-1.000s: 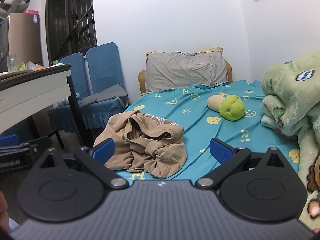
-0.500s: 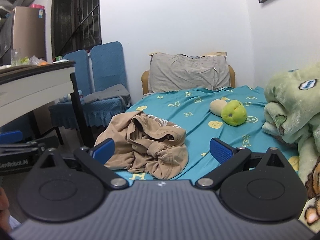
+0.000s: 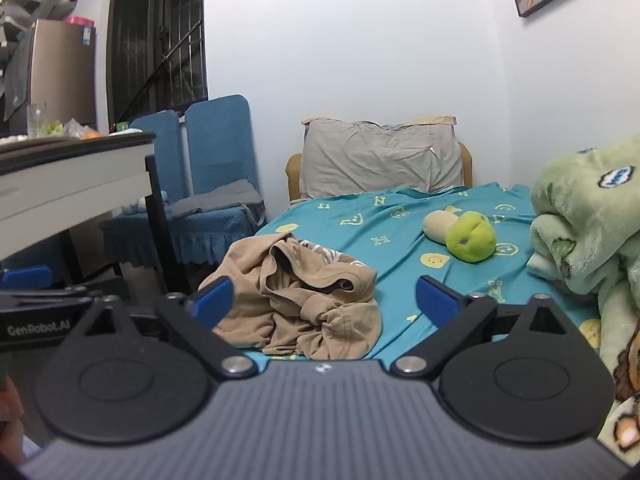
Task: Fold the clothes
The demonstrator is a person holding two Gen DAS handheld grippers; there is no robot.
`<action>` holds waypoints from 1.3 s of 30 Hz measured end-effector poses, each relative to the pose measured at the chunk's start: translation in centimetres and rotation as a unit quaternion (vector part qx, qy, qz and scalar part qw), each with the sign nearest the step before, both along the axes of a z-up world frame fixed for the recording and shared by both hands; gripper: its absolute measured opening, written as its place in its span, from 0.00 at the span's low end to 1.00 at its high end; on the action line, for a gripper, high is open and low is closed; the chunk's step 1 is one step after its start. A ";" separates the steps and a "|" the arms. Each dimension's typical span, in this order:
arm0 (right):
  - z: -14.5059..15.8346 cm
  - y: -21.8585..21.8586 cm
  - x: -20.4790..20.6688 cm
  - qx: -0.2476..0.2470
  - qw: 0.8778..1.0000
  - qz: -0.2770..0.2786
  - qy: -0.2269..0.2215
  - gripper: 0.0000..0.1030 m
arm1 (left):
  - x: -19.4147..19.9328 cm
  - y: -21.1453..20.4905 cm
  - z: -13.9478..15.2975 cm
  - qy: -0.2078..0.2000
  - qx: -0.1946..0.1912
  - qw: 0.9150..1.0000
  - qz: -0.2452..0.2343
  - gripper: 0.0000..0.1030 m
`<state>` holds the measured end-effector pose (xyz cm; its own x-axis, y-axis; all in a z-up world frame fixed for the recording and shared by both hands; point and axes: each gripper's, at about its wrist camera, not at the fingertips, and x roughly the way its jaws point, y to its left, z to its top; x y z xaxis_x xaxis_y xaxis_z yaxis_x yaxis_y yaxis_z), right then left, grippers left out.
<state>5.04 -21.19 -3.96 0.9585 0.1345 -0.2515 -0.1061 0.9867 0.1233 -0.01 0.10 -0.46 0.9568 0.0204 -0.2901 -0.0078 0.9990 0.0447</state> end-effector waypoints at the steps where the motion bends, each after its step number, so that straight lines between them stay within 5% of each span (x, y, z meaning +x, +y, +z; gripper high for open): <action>1: -0.1 -0.1 0.1 0.001 1.000 -0.003 0.001 0.76 | 0.0 0.0 0.0 0.000 -0.001 1.000 0.001 1.00; 6: -0.3 -0.3 0.1 -0.003 1.000 -0.013 0.000 0.63 | 0.1 0.0 -0.1 0.002 -0.003 1.000 0.000 1.00; 14: 0.2 -1.3 -0.3 0.044 0.999 -0.013 -0.014 0.64 | 0.5 -0.3 -0.5 0.007 0.009 1.000 0.000 1.00; 19: 0.7 -1.7 -0.3 0.064 0.998 0.002 0.000 0.99 | 1.1 -0.3 -0.9 0.014 0.011 1.000 0.002 1.00; 23: 1.1 -1.8 -0.4 0.062 0.998 0.000 0.011 1.00 | 2.5 -0.3 -1.2 0.028 0.008 1.000 -0.010 1.00; 30: 1.7 -3.5 -0.1 0.070 0.996 -0.028 0.040 1.00 | 9.4 -2.8 -2.3 0.062 0.039 0.996 -0.047 0.99; 39: -0.6 -5.9 2.5 0.118 0.987 -0.046 0.102 1.00 | 22.6 -7.7 -5.5 0.077 0.163 0.981 -0.069 0.87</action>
